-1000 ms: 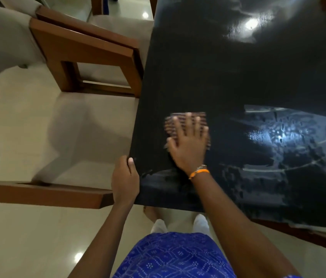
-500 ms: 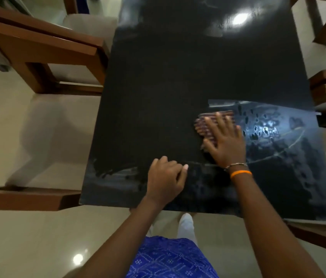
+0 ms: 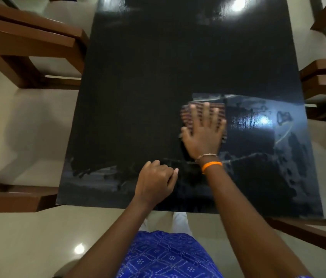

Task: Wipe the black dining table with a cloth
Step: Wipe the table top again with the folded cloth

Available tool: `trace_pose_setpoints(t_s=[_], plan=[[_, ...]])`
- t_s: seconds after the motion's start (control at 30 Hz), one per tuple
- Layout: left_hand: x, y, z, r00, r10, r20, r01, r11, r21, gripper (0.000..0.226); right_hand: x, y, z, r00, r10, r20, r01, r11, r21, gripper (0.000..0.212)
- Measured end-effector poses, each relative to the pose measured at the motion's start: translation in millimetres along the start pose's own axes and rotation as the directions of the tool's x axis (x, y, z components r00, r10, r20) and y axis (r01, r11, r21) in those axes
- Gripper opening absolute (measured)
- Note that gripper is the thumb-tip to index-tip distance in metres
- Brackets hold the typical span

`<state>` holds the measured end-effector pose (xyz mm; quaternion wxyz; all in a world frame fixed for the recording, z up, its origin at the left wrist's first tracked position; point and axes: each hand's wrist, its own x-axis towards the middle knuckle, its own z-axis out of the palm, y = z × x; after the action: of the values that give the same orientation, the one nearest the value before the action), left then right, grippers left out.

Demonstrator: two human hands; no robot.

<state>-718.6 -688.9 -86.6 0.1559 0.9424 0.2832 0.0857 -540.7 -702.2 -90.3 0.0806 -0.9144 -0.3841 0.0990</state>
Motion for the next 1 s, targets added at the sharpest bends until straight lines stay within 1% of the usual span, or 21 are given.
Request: trace_pose_setpoints(t_s=[0.07,0.1,0.17,0.2,0.27,0.33,0.37,0.43,0.53,0.63,0.7,0.77,0.87,0.93,1.0], plan=[[1,-1,1,1.000,0.020,0.007,-0.020,1.000,0.005,0.036,1,-47,12,0.983,-0.175,0.047,0.174,0.984,0.029,0.067],[1,-2,2,1.000,0.025,0.003,-0.025,1.000,-0.007,0.032,2,-68,18,0.959,-0.273,0.073,0.270,0.962,0.049,0.066],[0,-3,2,1.000,0.020,-0.009,-0.020,0.998,-0.059,0.022,3,-98,25,0.883,-0.452,0.125,0.449,0.892,0.054,0.064],[0,-4,2,1.000,0.017,-0.010,-0.018,0.997,-0.074,0.020,4,-103,27,0.847,-0.511,0.147,0.512,0.858,0.035,0.063],[0,-3,3,1.000,0.030,-0.002,-0.030,0.998,-0.050,0.025,10,-100,28,0.804,-0.572,0.161,0.579,0.815,-0.002,0.061],[1,0,2,0.999,0.032,-0.009,-0.032,0.999,-0.013,0.031,18,-87,26,0.793,-0.593,0.138,0.599,0.801,-0.006,0.060],[1,3,2,0.999,0.022,-0.024,-0.022,1.000,-0.003,0.034,22,-81,23,0.800,-0.586,0.125,0.592,0.806,-0.009,0.060],[5,12,2,0.998,0.002,-0.063,-0.002,1.000,-0.002,0.036,36,-65,16,0.843,-0.530,0.095,0.533,0.846,-0.010,0.059],[15,34,5,0.997,0.001,-0.080,-0.005,0.999,-0.044,0.036,58,-25,1,0.918,-0.392,0.063,0.392,0.920,0.010,0.060],[28,57,14,0.998,0.025,-0.059,-0.030,0.996,-0.087,0.036,76,38,-16,0.972,-0.232,0.032,0.232,0.973,-0.015,0.061],[33,66,19,0.998,0.035,-0.043,-0.039,0.996,-0.085,0.036,82,86,-28,0.995,-0.101,-0.014,0.100,0.995,-0.027,0.062],[38,72,25,0.999,0.031,-0.018,-0.032,0.997,-0.065,0.037,85,138,-40,0.998,0.033,-0.053,-0.035,0.999,-0.034,0.061],[39,73,29,1.000,0.016,0.012,-0.016,1.000,-0.024,0.037,84,206,-57,0.972,0.221,-0.082,-0.224,0.974,-0.024,0.058],[40,72,30,1.000,0.014,0.022,-0.014,1.000,-0.010,0.037,83,228,-63,0.946,0.311,-0.089,-0.313,0.950,-0.010,0.057],[40,71,31,1.000,0.013,0.023,-0.013,1.000,-0.005,0.037,83,225,-63,0.919,0.382,-0.099,-0.384,0.923,-0.001,0.058]])
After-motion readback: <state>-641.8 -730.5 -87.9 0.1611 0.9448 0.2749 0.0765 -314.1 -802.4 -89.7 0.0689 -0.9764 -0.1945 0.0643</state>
